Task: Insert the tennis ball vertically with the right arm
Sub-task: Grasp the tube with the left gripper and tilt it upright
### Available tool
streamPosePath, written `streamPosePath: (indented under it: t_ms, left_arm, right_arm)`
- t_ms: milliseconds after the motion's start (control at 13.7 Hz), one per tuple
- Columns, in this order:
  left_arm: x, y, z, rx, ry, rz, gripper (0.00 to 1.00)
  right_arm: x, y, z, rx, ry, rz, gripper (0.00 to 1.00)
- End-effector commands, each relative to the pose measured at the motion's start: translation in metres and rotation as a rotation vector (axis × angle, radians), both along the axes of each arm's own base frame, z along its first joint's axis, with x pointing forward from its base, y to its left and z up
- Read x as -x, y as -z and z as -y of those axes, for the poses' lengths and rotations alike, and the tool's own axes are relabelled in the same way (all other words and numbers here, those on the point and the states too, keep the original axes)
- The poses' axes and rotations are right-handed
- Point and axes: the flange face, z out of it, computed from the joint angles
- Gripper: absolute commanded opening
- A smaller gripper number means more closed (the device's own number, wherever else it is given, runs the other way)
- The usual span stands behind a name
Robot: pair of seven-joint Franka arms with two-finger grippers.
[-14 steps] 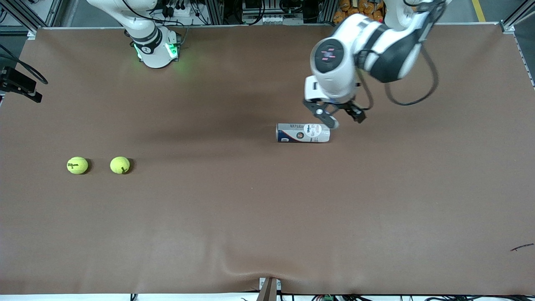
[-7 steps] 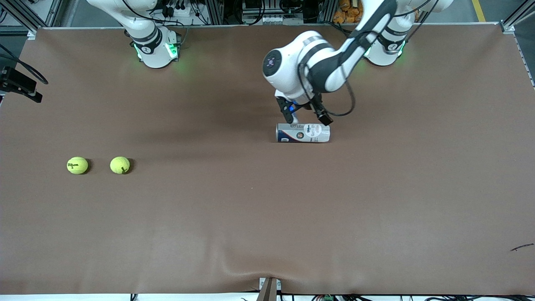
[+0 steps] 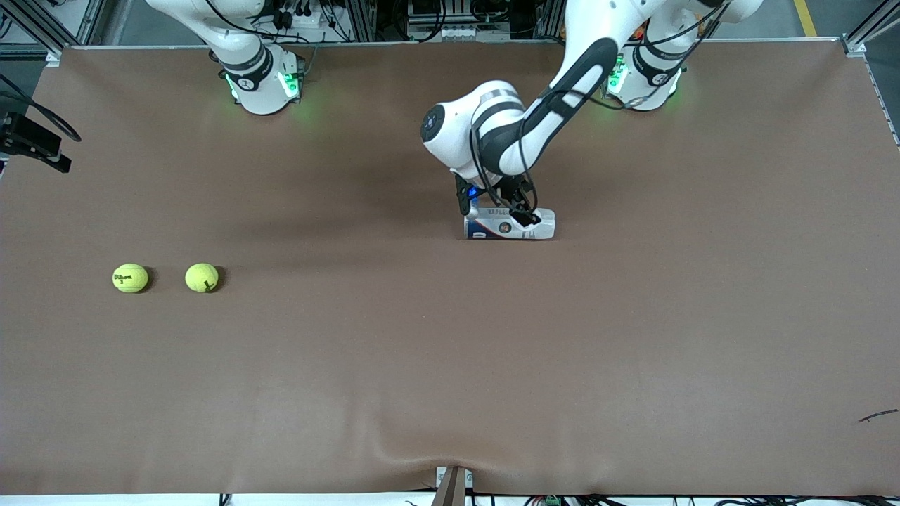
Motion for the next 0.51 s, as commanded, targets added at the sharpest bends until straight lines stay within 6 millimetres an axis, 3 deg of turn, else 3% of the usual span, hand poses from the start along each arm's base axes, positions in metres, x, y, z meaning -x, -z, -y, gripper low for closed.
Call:
streamPosePath:
  t_ms: [0, 439]
  left_arm:
    - [-0.001, 0.009, 0.007, -0.011, 0.027, -0.005, 1.0]
    - [-0.002, 0.029, 0.006, -0.036, 0.065, -0.003, 1.0]
  right_arm:
    - [0.001, -0.002, 0.005, -0.016, -0.004, 0.006, 1.0]
    - [-0.002, 0.003, 0.007, -0.017, -0.001, -0.005, 1.0]
